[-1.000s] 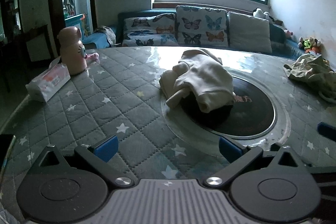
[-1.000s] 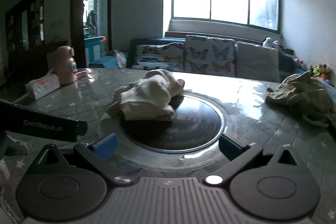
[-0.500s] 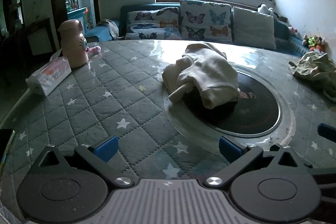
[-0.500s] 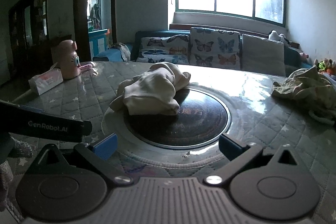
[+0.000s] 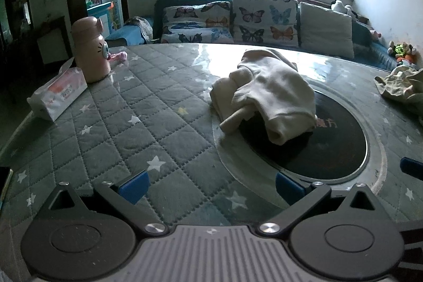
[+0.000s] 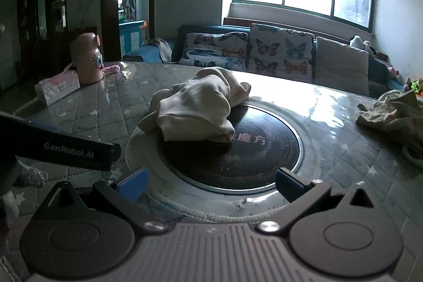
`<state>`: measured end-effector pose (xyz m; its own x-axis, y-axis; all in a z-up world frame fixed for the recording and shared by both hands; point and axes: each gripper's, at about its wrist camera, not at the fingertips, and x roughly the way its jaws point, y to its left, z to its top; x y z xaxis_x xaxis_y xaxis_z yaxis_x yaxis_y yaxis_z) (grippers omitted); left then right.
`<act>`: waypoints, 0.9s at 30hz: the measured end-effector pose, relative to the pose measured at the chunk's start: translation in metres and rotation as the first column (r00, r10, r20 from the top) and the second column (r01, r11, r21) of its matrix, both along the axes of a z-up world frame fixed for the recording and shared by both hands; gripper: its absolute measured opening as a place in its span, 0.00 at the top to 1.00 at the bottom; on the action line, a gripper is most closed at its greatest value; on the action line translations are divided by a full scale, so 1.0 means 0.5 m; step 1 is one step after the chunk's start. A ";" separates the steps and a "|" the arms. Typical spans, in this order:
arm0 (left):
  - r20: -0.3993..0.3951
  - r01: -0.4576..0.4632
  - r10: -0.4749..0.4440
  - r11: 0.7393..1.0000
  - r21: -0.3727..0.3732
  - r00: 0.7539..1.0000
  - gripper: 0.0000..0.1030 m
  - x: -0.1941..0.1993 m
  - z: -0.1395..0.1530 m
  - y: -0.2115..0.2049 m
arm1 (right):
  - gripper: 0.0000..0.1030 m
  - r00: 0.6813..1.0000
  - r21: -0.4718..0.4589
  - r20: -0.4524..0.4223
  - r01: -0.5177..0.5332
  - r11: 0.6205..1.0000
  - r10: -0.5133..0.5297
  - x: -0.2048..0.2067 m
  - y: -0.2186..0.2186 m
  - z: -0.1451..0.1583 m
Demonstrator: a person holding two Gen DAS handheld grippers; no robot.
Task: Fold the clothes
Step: 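Move both tools back and approach the cream sweatshirt on the round mat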
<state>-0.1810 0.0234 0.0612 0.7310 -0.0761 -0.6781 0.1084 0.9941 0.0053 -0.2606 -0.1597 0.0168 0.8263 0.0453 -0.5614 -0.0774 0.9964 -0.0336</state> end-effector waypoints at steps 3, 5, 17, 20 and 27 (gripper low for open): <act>-0.003 -0.006 0.006 1.000 -0.004 1.000 0.00 0.013 0.000 0.002 | 0.00 1.000 -0.002 -0.011 -0.005 1.000 0.005 0.013 -0.001 -0.003; -0.005 -0.008 0.008 1.000 -0.001 1.000 0.00 0.021 -0.001 0.002 | 0.00 1.000 -0.003 -0.015 -0.004 1.000 0.004 0.021 -0.002 -0.006; -0.016 0.001 -0.001 1.000 -0.004 1.000 0.00 0.057 -0.006 -0.002 | 0.01 0.999 -0.007 -0.042 0.010 1.000 -0.011 0.070 -0.012 -0.013; -0.018 -0.001 0.001 1.000 -0.011 1.000 0.00 0.069 -0.005 0.000 | 0.02 0.999 -0.016 -0.047 0.007 1.000 -0.008 0.086 -0.010 -0.013; -0.022 0.004 -0.004 1.000 -0.025 1.000 0.00 0.097 -0.007 0.002 | 0.03 0.999 -0.027 -0.047 0.017 1.000 -0.018 0.115 -0.014 -0.011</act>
